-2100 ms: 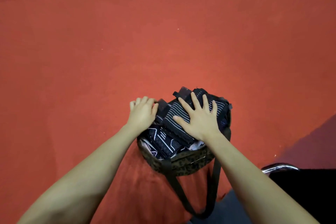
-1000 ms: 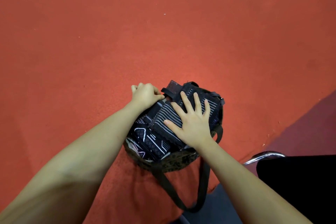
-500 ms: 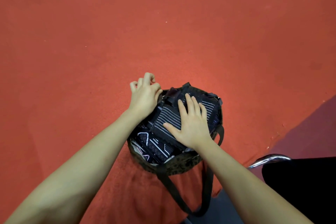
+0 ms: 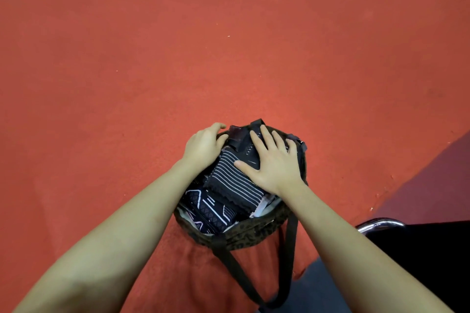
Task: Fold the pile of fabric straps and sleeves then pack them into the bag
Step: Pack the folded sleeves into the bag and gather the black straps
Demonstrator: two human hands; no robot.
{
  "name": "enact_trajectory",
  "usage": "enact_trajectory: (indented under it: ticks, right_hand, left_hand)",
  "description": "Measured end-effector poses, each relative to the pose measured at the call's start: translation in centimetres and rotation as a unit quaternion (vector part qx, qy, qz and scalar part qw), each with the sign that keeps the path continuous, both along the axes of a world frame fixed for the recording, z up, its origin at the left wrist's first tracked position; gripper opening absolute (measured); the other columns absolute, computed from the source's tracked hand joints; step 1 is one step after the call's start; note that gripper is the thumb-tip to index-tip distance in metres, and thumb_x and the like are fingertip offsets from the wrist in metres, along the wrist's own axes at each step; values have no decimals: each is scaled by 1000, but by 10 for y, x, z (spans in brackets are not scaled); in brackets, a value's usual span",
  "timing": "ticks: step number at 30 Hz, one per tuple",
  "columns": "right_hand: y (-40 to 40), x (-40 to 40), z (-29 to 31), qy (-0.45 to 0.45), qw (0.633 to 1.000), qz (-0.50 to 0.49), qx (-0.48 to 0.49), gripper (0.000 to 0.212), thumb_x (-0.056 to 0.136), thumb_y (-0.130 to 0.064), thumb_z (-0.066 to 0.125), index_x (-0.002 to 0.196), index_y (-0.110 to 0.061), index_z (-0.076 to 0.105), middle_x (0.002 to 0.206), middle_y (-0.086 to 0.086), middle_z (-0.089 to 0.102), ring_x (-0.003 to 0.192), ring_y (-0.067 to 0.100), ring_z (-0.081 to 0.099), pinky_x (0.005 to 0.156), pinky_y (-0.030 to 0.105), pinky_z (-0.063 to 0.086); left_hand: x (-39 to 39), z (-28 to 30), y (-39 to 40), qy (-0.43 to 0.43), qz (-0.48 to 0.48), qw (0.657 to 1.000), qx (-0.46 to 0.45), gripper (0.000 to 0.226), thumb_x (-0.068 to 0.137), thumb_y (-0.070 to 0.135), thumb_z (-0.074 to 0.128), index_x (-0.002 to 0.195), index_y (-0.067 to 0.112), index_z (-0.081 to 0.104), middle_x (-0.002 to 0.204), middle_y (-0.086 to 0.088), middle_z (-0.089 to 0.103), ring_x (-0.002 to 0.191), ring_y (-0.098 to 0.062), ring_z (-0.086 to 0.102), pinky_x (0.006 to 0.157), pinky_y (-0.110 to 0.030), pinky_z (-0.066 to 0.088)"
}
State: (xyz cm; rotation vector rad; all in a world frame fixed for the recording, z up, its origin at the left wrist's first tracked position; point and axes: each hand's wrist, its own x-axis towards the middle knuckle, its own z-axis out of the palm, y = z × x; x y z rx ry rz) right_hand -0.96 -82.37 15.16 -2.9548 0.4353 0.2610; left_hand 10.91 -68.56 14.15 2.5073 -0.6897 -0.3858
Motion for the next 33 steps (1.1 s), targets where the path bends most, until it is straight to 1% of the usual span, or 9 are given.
enact_trajectory:
  ticks: [3,9,13,16,20,25,27,30,33]
  right_hand:
    - [5,-4,-4,-4,1000,-8,9,99,70,-82,0,153,-30,10,161,-2,-2,147,22,-2,114,48,-1]
    - [8,-7,-14,-35,999,-8,11,89,80,-77,2,153,-27,15,159,1,-15,145,25,-17,111,49,-19]
    - [8,-8,-23,-83,996,-10,19,80,87,-72,14,150,-24,28,160,6,-6,147,28,-7,112,52,-14]
    - [2,-10,-16,-130,989,-24,71,77,89,-67,21,149,-20,26,161,5,-1,147,24,-4,115,49,-10]
    - [-18,-9,2,-212,965,-129,90,63,95,-54,26,141,-13,39,156,7,25,143,26,19,113,47,9]
    - [-44,-24,-5,-174,943,-275,75,52,100,-40,35,141,-8,38,138,11,46,124,30,42,102,43,20]
    - [-42,-33,-9,-171,931,-307,94,50,101,-39,31,140,-9,40,134,10,50,120,29,45,100,41,20]
    - [-33,-44,-16,-157,923,-337,100,44,102,-33,29,138,-11,43,131,9,53,117,29,47,95,39,19]
    - [-30,-55,-27,-120,931,-339,68,34,101,-30,36,122,-10,53,116,11,60,106,31,53,87,38,19]
  left_hand:
    - [6,-6,-8,-37,14,999,26,28,101,26,43,112,11,64,109,-7,67,100,-29,60,82,-36,39]
    - [3,0,-6,-132,61,987,-72,23,98,22,50,98,12,71,89,-3,63,88,-24,57,75,-26,20]
    - [-12,3,-2,-140,72,982,-109,18,95,20,56,96,12,73,88,-3,56,81,-20,54,73,-27,20]
    - [-17,4,-3,-154,42,983,-95,16,93,17,60,94,9,73,94,-5,55,82,-22,54,76,-26,21]
    - [-16,9,-3,-81,28,993,-82,22,98,20,53,105,9,70,101,-3,59,88,-23,58,73,-26,30]
    - [-18,15,-5,-5,51,997,-53,27,101,27,45,111,14,66,109,-2,61,101,-22,55,72,-28,34]
    - [-18,20,-8,44,39,998,-29,35,101,39,39,114,17,63,113,-3,61,106,-25,54,76,-32,38]
    - [-16,33,-11,128,30,991,-8,56,95,61,28,127,21,53,128,-4,57,117,-26,51,94,-41,42]
    - [-21,39,-17,68,-9,993,99,75,87,74,19,142,26,35,134,-9,53,123,-31,48,102,-48,33]
